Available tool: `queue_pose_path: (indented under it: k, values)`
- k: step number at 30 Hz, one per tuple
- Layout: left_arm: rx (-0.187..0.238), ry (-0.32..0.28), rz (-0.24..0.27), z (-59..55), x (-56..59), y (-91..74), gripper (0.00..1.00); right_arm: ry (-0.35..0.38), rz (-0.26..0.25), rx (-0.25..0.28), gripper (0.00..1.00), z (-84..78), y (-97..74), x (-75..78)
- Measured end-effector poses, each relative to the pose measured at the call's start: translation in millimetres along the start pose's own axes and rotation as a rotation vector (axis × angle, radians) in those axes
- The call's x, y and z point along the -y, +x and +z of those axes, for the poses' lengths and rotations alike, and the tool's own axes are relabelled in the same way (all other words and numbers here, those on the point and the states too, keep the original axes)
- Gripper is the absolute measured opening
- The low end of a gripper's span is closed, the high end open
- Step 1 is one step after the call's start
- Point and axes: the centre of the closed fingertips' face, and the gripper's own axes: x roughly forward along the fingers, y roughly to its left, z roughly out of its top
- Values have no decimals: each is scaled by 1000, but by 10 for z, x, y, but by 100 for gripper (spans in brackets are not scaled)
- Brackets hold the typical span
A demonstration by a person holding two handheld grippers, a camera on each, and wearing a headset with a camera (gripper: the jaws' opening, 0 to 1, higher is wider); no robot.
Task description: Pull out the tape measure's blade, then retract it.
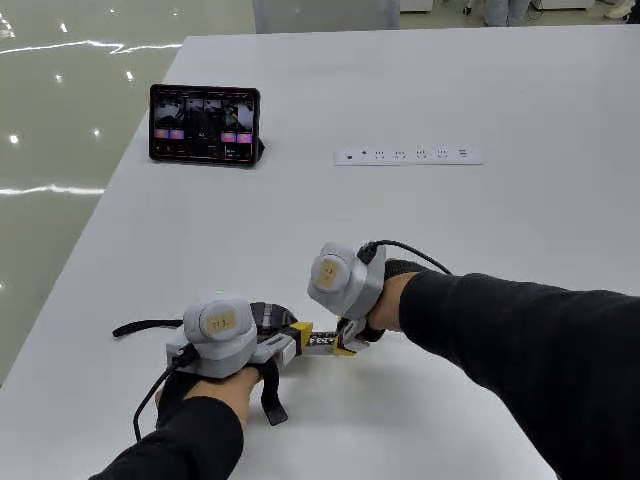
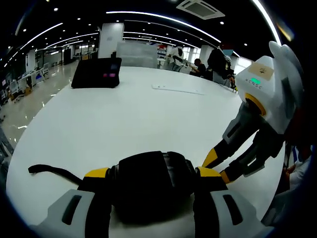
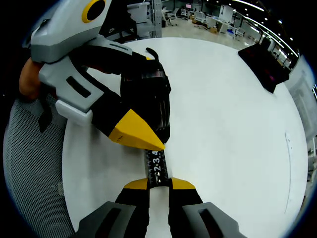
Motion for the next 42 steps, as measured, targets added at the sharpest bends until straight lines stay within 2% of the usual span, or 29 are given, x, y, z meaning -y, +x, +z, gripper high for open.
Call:
queue_pose_path:
  k: [18,27,42]
  values:
    - [-2,-17,-22,-5,-3,-3,63,1,24,56,10,125,46,-24]
    - [-2,-20,-27,-4,-6,-3,63,35,38,77,10,208,75,-38]
    - [-1,-14,-33,-5,0,-9,64,7,29,110,11,321,124,-59]
